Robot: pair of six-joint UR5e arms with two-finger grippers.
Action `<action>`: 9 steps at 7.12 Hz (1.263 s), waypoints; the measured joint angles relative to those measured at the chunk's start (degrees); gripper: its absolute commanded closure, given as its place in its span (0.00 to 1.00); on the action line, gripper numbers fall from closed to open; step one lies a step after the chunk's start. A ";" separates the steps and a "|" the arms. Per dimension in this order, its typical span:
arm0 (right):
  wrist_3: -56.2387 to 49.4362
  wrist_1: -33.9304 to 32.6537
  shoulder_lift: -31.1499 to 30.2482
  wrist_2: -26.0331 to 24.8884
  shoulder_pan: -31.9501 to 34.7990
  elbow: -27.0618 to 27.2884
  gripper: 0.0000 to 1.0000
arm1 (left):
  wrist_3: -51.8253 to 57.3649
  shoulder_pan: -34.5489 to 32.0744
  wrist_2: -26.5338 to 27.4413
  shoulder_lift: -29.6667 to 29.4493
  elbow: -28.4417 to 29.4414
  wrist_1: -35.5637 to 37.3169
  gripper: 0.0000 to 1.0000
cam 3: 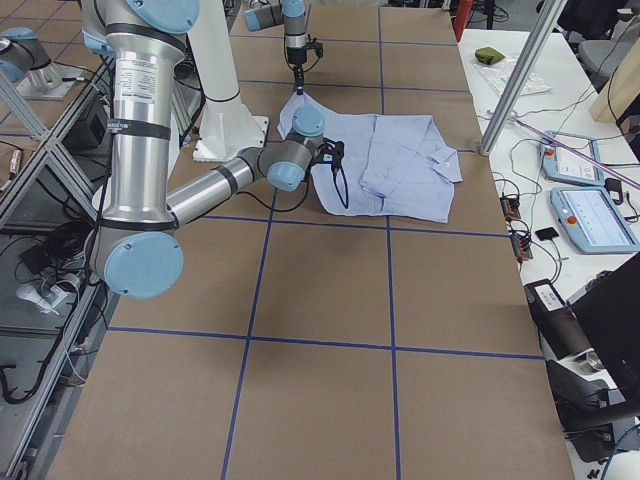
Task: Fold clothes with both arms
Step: 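Lift the hem with both grippers and pull it toward the collar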
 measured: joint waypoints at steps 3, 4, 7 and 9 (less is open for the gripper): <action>0.00 1.50 -0.15 3.88 1.78 2.57 1.00 | 0.11 -0.24 -3.03 0.72 -4.36 0.28 1.00; 0.02 4.35 -0.78 5.60 1.98 2.74 1.00 | 0.11 -0.27 -4.00 1.32 -6.69 0.35 1.00; 0.09 13.62 -2.61 11.34 2.13 2.53 1.00 | -0.07 0.56 -8.30 3.34 -11.89 0.43 1.00; 0.09 17.16 -2.58 13.93 2.20 1.93 1.00 | -0.50 1.24 -11.38 4.36 -13.75 0.40 1.00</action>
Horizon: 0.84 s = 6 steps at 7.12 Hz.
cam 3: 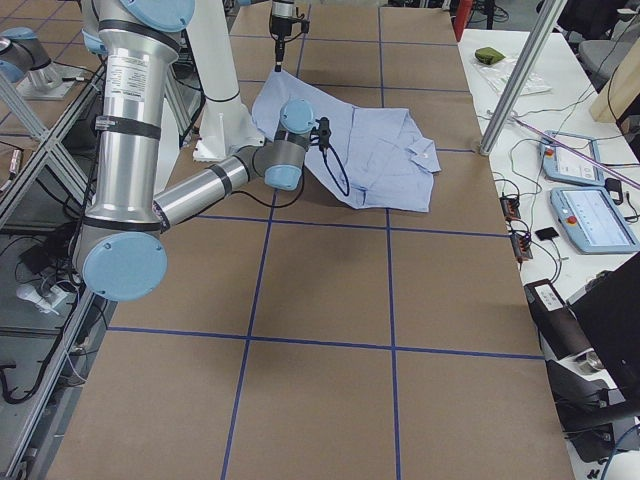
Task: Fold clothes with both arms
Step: 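Lift the hem with both grippers and pull it toward the collar, then carry the hem over the chest with both grippers up to the collar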
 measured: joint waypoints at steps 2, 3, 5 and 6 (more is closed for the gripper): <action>-0.06 1.03 1.51 0.60 1.90 -2.99 1.00 | -0.08 0.00 -0.79 -0.07 -0.01 -0.01 1.00; -0.08 1.11 3.59 0.65 3.74 -5.26 1.00 | 0.24 -1.00 -0.80 -0.73 0.99 -0.05 1.00; -0.07 0.95 9.68 0.10 7.36 -11.13 1.00 | 2.46 -7.61 -0.99 -4.98 5.40 -0.04 1.00; -0.05 0.73 12.48 -0.99 8.53 -14.13 1.00 | 4.96 -12.38 -2.49 -6.98 7.88 -0.02 1.00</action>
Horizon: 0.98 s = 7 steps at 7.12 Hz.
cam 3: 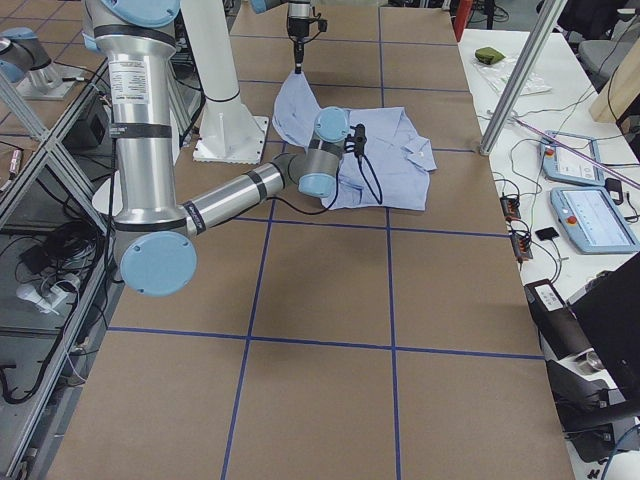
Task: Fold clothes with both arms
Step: 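Carry the hem over the chest with both grippers up to the collar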
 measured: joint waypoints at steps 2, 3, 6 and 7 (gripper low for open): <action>-0.01 -0.22 5.05 -2.98 1.88 -6.12 1.00 | 5.97 -10.42 -6.35 -3.66 6.16 -0.09 1.00; 0.00 -0.23 7.87 -3.75 3.06 -9.74 1.00 | 7.82 -13.84 -7.55 -5.28 9.55 -0.33 1.00; 0.00 0.06 16.94 -6.53 5.52 -21.79 1.00 | 9.06 -18.17 -7.97 -12.19 23.58 -5.60 1.00; -0.03 0.08 19.66 -7.72 5.72 -25.79 1.00 | 9.11 -19.15 -7.94 -13.22 29.73 -11.05 1.00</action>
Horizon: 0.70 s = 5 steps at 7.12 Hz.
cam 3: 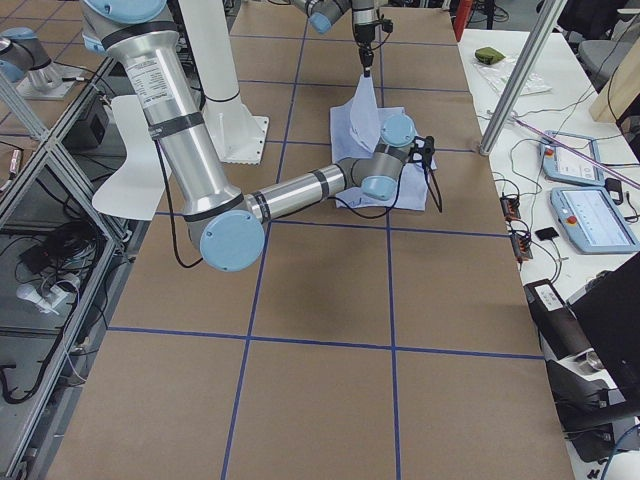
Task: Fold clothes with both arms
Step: 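Carry the hem over the chest with both grippers up to the collar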
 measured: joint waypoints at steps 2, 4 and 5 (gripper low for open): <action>-0.08 0.01 3.65 -1.83 -0.11 -6.35 1.00 | 1.02 -1.86 0.03 -1.33 10.19 -8.79 1.00; -0.09 0.00 4.77 -2.95 -0.41 -9.34 1.00 | 2.01 -2.51 0.03 -3.49 15.34 -11.26 1.00; -0.09 -0.03 4.88 -3.19 -0.48 -9.93 1.00 | 2.08 -2.54 0.03 -4.28 16.47 -11.55 1.00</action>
